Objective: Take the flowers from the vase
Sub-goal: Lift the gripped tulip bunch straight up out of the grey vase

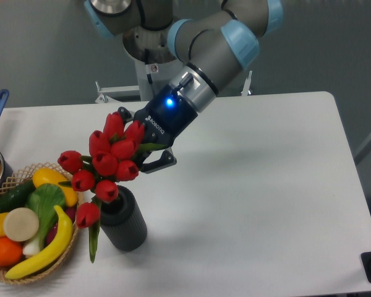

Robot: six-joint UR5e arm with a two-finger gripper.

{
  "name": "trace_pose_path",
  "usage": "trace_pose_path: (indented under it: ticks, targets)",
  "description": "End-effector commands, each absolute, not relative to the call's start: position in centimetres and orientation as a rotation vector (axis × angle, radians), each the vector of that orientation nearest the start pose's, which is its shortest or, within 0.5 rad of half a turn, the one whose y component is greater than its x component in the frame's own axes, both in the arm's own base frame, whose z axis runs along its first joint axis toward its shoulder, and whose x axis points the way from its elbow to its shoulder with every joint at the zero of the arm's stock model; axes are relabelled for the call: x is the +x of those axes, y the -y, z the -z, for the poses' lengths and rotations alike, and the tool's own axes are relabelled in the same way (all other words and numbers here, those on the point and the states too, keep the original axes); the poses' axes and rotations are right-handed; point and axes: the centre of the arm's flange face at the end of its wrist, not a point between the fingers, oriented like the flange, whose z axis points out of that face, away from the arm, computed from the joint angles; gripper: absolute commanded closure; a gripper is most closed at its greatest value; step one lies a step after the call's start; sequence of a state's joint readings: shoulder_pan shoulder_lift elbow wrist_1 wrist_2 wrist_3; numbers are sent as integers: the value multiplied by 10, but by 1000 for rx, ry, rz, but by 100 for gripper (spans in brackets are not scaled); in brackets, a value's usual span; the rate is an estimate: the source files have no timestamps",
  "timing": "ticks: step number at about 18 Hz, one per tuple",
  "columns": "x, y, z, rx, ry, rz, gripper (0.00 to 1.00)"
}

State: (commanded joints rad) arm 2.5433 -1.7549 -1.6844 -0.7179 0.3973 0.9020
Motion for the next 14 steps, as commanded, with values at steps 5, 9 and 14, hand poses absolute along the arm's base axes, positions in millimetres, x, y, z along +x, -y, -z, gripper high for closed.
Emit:
trace_pose_path:
  ticks: [5, 9, 14]
  targets:
    - [-349, -496, -520, -1879, -270, 263, 64]
    - [-362, -490, -549, -1868, -222, 245, 64]
    - [-399, -462, -560, -1870, -121, 205, 64]
